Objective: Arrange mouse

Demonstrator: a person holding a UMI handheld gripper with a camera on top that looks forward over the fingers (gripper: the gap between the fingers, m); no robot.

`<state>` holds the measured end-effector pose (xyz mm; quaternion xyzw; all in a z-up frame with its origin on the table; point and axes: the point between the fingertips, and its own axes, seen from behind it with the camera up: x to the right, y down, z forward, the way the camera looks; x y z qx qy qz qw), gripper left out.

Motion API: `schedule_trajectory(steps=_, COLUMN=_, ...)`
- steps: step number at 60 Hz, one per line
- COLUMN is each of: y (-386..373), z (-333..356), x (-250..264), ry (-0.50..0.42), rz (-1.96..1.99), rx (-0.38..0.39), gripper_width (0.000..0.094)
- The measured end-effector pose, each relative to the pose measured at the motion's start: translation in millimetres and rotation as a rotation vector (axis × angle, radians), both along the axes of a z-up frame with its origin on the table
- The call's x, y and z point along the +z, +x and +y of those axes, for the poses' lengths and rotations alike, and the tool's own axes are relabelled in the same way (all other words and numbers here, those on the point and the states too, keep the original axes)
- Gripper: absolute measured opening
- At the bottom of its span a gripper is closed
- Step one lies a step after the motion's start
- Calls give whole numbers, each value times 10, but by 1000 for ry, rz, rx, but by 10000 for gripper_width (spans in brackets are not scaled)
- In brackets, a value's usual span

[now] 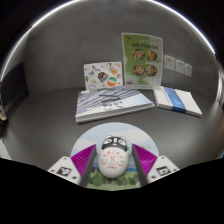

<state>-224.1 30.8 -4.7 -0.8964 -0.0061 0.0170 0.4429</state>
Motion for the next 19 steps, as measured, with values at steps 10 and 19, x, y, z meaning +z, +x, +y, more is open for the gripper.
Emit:
schedule_trajectory(steps=10, y=101, z=-389, x=384, ry=51, rz=56, rx=97, gripper_width=852)
schedule_trajectory(steps=19, y=794, z=-865, x=562, ry=104, rz=3, rx=102, gripper_width=858)
